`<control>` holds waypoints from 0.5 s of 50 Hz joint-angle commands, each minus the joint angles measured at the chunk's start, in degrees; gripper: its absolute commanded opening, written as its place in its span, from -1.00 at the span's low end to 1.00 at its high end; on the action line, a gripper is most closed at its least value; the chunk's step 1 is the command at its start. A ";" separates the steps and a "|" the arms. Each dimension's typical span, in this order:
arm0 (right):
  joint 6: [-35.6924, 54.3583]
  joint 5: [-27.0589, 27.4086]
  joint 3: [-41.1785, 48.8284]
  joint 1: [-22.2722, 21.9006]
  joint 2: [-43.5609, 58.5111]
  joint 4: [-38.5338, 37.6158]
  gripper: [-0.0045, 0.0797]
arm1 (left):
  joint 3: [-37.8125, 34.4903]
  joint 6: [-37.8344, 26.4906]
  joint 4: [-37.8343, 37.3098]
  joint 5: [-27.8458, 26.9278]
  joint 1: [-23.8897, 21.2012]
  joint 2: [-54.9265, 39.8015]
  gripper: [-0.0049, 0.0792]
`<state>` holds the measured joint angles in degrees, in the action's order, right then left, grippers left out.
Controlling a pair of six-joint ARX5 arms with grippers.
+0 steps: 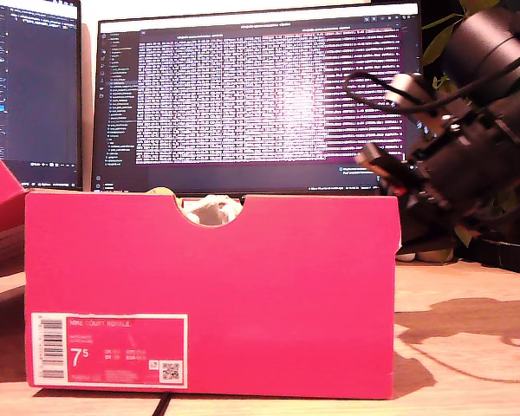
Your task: Close the red shoebox by pushing the lid with your left arm and holding the box in place with your right arm
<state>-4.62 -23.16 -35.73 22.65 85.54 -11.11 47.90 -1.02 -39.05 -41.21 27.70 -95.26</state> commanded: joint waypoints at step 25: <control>-0.48 -0.22 -0.74 2.47 3.45 -3.89 -0.92 | 3.04 -1.07 -3.02 -9.44 -0.46 -0.74 -0.93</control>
<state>-4.84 -22.33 -35.79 23.42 88.33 -13.30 49.78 -1.78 -41.19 -48.69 27.86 -95.37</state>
